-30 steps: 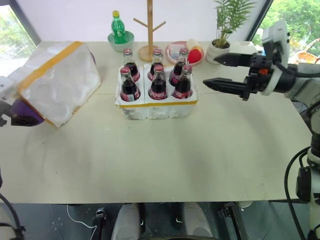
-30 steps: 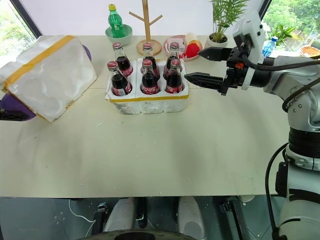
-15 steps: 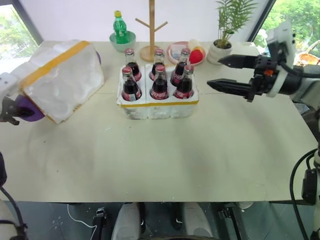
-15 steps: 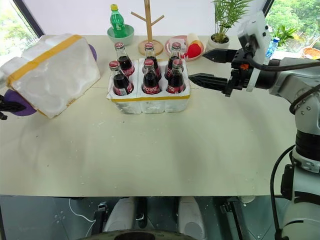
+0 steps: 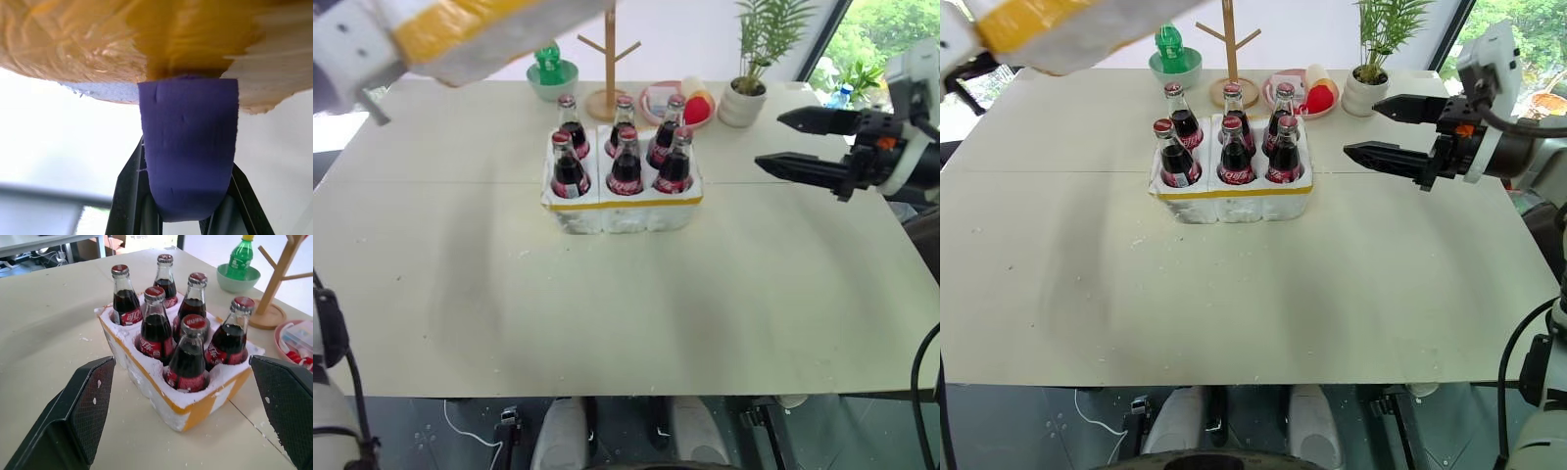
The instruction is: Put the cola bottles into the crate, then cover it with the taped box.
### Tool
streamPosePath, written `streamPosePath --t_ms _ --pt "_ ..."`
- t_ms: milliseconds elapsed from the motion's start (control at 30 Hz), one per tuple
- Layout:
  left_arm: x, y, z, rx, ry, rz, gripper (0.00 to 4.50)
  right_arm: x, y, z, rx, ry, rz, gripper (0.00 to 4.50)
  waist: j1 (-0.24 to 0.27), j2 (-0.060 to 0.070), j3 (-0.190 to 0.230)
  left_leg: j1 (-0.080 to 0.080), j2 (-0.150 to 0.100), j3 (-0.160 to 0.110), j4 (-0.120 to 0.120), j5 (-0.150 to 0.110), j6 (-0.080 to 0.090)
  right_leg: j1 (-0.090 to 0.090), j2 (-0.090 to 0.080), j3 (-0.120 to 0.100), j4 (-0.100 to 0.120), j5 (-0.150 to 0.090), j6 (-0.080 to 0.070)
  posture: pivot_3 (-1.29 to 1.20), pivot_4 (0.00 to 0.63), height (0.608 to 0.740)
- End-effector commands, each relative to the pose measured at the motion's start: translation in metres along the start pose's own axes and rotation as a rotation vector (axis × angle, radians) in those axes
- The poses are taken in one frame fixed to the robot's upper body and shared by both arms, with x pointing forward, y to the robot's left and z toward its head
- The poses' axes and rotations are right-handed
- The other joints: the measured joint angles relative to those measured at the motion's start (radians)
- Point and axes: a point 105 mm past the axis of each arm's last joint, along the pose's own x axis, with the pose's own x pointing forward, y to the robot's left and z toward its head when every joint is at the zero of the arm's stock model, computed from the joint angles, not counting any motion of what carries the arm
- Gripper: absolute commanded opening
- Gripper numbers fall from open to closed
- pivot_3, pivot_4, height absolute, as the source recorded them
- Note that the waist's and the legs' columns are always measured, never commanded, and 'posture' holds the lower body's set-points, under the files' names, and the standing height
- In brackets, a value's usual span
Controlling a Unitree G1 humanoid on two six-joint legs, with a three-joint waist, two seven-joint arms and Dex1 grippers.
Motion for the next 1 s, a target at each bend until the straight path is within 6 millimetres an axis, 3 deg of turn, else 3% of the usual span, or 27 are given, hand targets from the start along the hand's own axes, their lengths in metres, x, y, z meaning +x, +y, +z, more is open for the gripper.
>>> streamPosePath --t_ms 33,333,600,733,867,1000 --pt "0.005 -0.004 0.025 0.164 -0.054 0.041 0.31 -0.006 0.001 0.011 -0.031 -0.049 -0.022 4.5 -0.002 0.0 0.0 0.0 0.0 0.0 0.0 0.0 0.0 0.0 0.0 0.0 0.0 0.0 0.0 0.0 0.15 0.74" --pt "0.023 -0.043 0.039 0.486 -0.073 0.054 0.31 -0.008 0.001 0.014 -0.014 -0.08 -0.042 4.5 0.004 0.0 0.0 0.0 0.0 0.0 0.0 -0.001 0.001 0.0 0.0 0.0 0.0 0.0 0.0 0.0 0.15 0.74" --pt "0.026 -0.034 0.058 0.501 -0.116 0.139 0.31 -0.004 0.001 0.009 -0.008 -0.077 -0.05 4.5 0.004 0.0 0.0 0.0 0.0 0.0 0.0 0.0 0.001 0.001 0.0 0.0 0.0 0.0 0.0 0.0 0.15 0.74" --pt "0.026 -0.041 0.071 0.578 -0.144 0.133 0.31 -0.002 0.0 0.008 -0.002 -0.086 -0.056 4.5 0.003 0.0 0.0 0.0 0.0 -0.001 0.0 0.0 0.0 0.001 0.0 0.0 0.0 0.0 0.0 0.0 0.15 0.74" --pt "0.027 -0.055 0.062 0.659 -0.085 0.07 0.31 -0.001 0.0 0.008 -0.002 -0.092 -0.058 4.5 0.003 0.0 0.0 0.0 0.0 0.0 0.0 0.0 0.0 0.001 0.0 0.0 0.0 0.0 0.0 0.0 0.15 0.74" --pt "0.023 -0.073 0.055 0.627 -0.061 0.013 2.29 0.0 0.0 0.009 -0.002 -0.096 -0.058 4.5 0.002 0.001 -0.001 0.0 0.0 0.0 0.0 0.0 0.0 0.001 0.001 0.0 0.0 0.0 0.0 0.0 0.15 0.74"
